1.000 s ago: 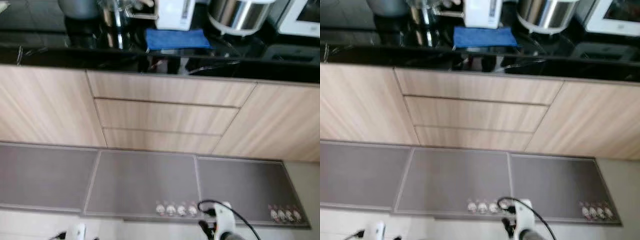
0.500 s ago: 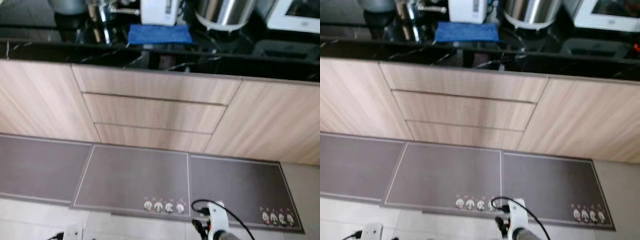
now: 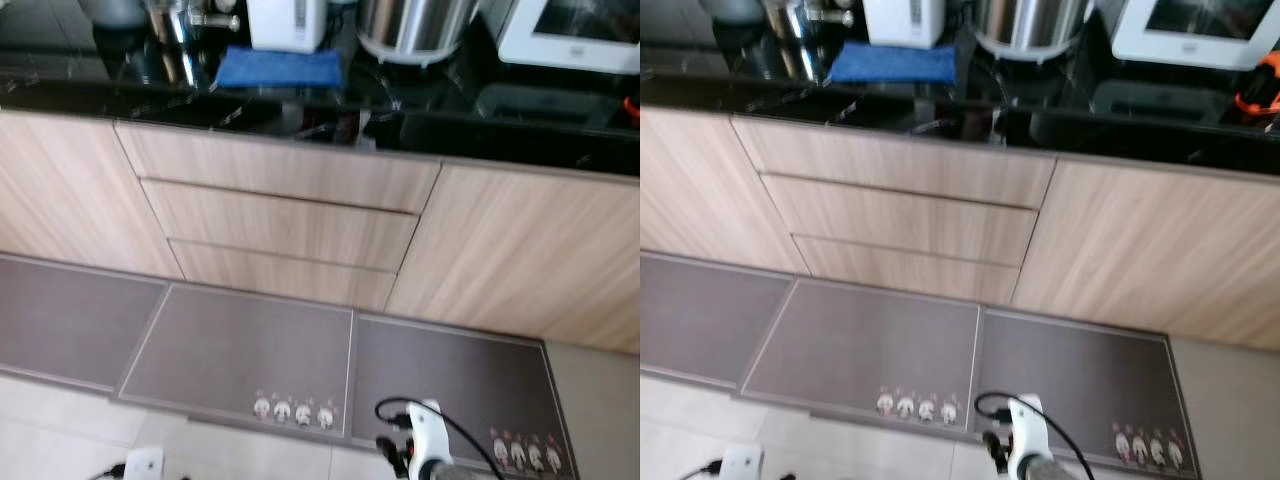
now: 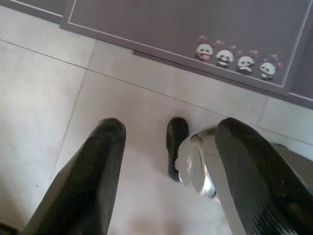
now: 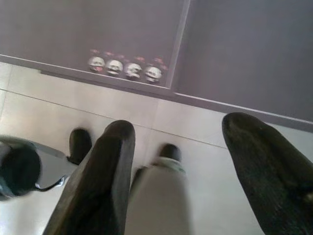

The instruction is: Kitchen organization

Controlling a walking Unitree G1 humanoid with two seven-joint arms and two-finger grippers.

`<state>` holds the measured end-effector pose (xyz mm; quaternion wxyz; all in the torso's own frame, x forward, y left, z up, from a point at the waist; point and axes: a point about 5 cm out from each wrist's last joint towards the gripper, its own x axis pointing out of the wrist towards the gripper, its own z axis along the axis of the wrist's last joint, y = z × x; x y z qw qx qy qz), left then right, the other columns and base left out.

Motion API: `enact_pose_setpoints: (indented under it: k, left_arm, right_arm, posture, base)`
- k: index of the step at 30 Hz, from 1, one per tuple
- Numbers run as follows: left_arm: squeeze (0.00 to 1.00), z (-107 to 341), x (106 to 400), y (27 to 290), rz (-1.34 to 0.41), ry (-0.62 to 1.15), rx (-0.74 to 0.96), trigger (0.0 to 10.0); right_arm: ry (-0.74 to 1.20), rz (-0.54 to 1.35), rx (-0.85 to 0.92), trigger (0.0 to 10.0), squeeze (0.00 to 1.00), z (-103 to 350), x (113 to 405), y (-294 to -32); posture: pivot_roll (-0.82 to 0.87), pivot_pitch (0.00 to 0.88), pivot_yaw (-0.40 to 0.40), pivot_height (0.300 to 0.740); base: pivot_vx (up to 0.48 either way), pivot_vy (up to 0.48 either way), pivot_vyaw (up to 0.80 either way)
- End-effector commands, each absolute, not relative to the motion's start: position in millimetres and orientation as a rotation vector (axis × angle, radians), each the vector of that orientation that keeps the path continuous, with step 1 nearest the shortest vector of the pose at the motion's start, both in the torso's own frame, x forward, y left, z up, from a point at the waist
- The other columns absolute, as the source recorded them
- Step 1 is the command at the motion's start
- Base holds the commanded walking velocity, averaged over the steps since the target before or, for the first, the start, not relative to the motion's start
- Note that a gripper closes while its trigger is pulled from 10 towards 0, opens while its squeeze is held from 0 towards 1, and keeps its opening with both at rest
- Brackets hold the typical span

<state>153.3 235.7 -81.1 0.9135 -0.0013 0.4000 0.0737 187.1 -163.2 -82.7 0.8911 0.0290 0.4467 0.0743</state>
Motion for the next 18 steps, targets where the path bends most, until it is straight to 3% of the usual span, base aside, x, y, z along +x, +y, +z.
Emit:
enact_pose_setpoints:
  k: [1,18]
  left_arm:
    - [0.00,-85.3,142.1,237.9,0.150,0.861,0.005,10.0]
    - [0.00,-80.1,151.2,243.2,0.129,0.839,0.022,10.0]
  right_arm:
    - [0.934,0.148,0.071,10.0,0.00,-83.7,185.4,-161.7]
    - [0.929,0.144,0.087,10.0,0.00,-84.2,184.6,-158.1]
  posture:
    - [0.03,0.111,-0.018,0.740]
    - [0.04,0.115,0.009,0.740]
  base:
    - [0.000,-0.322,0.00]
    - [0.000,-0.323,0.00]
